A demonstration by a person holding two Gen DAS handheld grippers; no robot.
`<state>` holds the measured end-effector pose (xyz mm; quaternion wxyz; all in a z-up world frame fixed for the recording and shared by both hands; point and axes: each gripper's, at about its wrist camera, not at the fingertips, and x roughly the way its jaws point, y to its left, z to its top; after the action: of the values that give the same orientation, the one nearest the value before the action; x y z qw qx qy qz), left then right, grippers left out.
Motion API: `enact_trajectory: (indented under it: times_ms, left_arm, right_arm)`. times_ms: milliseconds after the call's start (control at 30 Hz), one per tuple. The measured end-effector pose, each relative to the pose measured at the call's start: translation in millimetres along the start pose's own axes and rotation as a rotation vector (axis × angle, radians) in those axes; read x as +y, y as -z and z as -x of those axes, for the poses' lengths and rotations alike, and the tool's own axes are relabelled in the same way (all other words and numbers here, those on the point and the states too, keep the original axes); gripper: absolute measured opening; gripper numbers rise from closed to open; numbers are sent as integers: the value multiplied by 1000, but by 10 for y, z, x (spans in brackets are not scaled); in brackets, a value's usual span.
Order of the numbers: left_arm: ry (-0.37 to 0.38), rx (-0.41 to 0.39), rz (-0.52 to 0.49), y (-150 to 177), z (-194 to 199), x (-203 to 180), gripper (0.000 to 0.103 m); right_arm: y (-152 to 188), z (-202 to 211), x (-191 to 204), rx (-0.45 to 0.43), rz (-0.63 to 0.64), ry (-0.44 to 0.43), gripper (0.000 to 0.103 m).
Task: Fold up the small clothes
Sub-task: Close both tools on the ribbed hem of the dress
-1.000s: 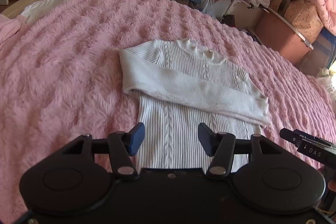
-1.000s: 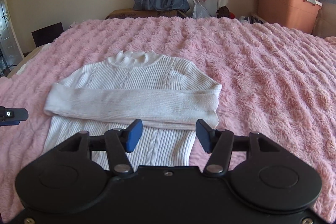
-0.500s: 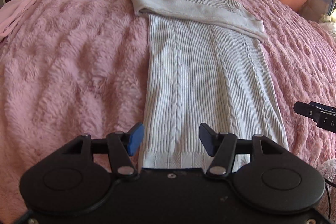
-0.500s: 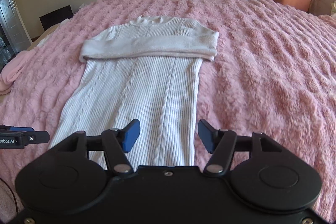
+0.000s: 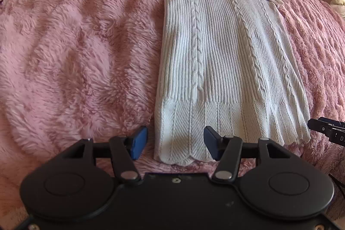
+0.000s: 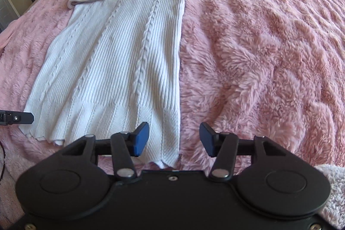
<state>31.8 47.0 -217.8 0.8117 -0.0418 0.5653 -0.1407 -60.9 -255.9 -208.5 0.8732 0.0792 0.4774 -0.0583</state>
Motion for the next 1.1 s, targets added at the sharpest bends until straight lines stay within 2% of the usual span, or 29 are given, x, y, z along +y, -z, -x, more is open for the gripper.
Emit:
enact_trajectory:
  times_ms: [100, 267, 567, 600, 700, 833, 900, 933, 967, 1033, 1100]
  left_arm:
    - [4, 14, -4, 5, -49, -6, 57]
    - [16, 23, -22, -25, -83, -61, 55]
    - [22, 37, -36, -68, -177, -99, 56]
    - [26, 36, -29, -60, -174, -87, 56]
    - [45, 37, -29, -55, -149, -88, 55]
    - [52, 39, -33, -59, -171, -94, 53]
    - [59, 35, -25, -52, -169, -81, 43]
    - [61, 35, -21, -51, -159, -76, 22]
    - [68, 35, -10, -49, -146, -61, 14]
    - [87, 34, 9, -49, -114, -39, 12]
    - [87, 37, 22, -52, -101, -22, 11]
  right_arm:
    - [28, -63, -29, 30, -19, -18, 48]
    - [37, -143, -49, 45, -27, -3, 48]
    - [10, -243, -137, 69, -83, -48, 48]
    - [8, -245, -128, 69, -81, -51, 46]
    - [13, -225, -89, 71, -60, -93, 28]
    - [17, -245, -75, 72, -63, -71, 27]
    - [3, -267, -100, 79, -80, -84, 27]
    - [0, -267, -110, 80, -85, -92, 26]
    - [-2, -255, -111, 79, -84, -100, 23]
    - [-3, -217, -83, 71, -60, -104, 10]
    - [-1, -195, -54, 69, -44, -111, 10]
